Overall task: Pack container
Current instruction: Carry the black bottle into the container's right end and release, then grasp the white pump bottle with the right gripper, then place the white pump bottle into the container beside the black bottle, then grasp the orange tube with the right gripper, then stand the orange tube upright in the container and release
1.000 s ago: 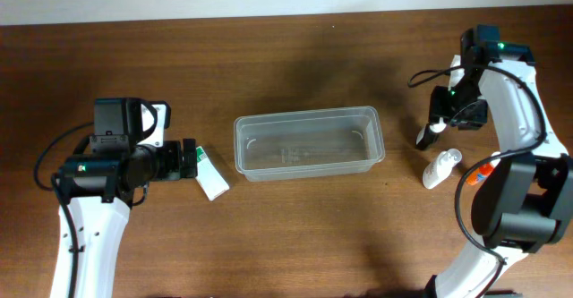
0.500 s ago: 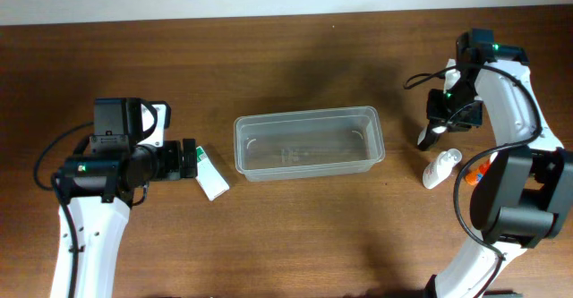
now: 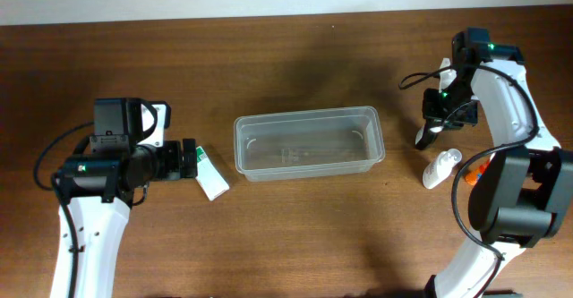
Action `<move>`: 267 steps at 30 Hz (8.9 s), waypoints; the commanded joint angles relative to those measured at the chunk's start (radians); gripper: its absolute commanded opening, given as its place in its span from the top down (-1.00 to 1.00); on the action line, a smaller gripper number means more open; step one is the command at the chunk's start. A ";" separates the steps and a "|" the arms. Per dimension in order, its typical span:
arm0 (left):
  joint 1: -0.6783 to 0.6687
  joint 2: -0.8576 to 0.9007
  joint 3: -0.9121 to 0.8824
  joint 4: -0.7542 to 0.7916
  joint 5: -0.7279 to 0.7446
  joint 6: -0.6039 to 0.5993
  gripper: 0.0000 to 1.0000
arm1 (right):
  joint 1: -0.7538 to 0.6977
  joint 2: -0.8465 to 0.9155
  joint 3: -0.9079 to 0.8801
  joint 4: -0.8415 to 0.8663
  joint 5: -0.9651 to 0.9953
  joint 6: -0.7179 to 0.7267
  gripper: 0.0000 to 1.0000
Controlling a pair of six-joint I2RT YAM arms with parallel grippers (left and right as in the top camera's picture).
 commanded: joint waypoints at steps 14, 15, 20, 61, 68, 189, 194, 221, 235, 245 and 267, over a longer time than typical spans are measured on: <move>0.006 0.005 0.019 0.002 0.011 -0.003 -0.99 | 0.076 -0.177 0.237 -0.194 -0.062 -0.023 0.73; 0.006 0.005 0.019 0.002 0.011 -0.003 -0.99 | 0.095 -0.206 0.238 -0.193 -0.062 -0.027 0.73; 0.006 0.005 0.019 0.002 0.011 -0.003 -0.99 | 0.229 -0.311 0.237 -0.218 -0.061 -0.041 0.74; 0.006 0.005 0.019 0.002 0.011 -0.003 -0.99 | 0.436 -0.238 -0.077 0.098 0.065 0.028 0.09; 0.006 0.005 0.019 0.002 0.011 -0.003 -0.99 | 0.331 -0.445 0.093 -0.047 0.233 0.166 -0.29; 0.006 0.005 0.019 0.002 0.011 -0.003 -0.99 | 0.089 -0.499 0.070 -0.151 0.148 0.261 -0.36; 0.006 0.005 0.019 0.002 0.011 -0.003 -0.99 | -0.145 -0.463 0.031 -0.199 0.132 0.255 -0.49; 0.006 0.005 0.019 0.002 0.011 -0.003 -0.99 | -0.316 -0.189 -0.231 -0.039 0.080 0.206 0.27; 0.006 0.005 0.019 0.002 0.011 -0.003 -0.99 | -0.274 -0.304 -0.166 -0.102 0.035 0.180 0.63; 0.006 0.005 0.019 0.002 0.011 -0.003 -0.99 | 0.084 -0.594 0.002 -0.189 -0.017 0.124 0.61; 0.006 0.005 0.019 0.002 0.011 -0.003 -0.99 | 0.517 -0.242 0.006 0.008 -0.013 0.114 0.60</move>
